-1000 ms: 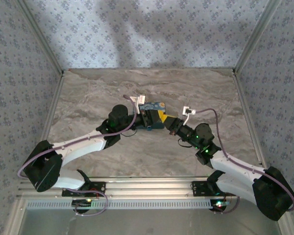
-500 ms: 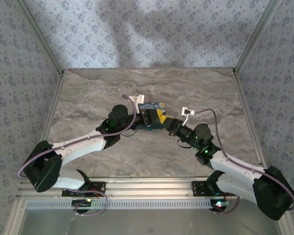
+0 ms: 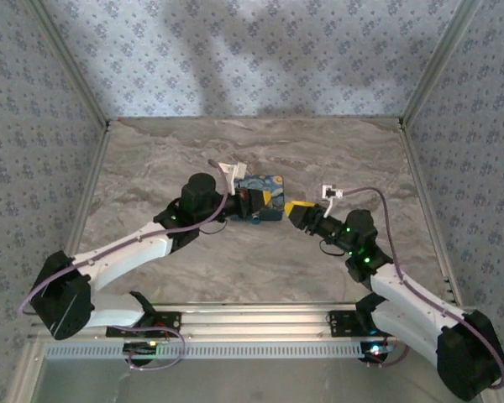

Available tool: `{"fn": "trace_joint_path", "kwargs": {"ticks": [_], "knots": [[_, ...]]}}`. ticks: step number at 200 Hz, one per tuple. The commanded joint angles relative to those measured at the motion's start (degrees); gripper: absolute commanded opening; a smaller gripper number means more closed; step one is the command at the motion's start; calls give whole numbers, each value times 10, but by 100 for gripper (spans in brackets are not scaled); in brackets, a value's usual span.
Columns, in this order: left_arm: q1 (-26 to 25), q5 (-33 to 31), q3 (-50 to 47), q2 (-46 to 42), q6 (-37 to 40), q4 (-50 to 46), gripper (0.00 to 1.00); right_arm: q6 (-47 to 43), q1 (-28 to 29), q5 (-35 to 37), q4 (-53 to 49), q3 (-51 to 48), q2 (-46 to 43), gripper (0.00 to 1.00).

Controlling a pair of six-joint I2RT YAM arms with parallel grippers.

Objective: Unlock the padlock with the key

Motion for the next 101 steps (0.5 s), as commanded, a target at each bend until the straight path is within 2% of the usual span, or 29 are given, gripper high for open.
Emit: {"fn": "trace_joint_path", "kwargs": {"ticks": [1, 19, 35, 60, 101], "knots": [[7, 67, 44, -18, 64, -108, 0, -51, -29, -150, -17, 3, -3, 52], [8, 98, 65, -13, 86, -148, 0, -59, -23, -196, -10, 19, 8, 57], [8, 113, 76, -9, 96, -165, 0, -64, -10, -205, -7, 33, 18, 60], [8, 123, 79, -4, 97, -163, 0, -67, 22, -210, -10, 64, 45, 59], [8, 130, 80, 3, 98, -159, 0, -67, 35, -198, 2, 87, 69, 57]]}}
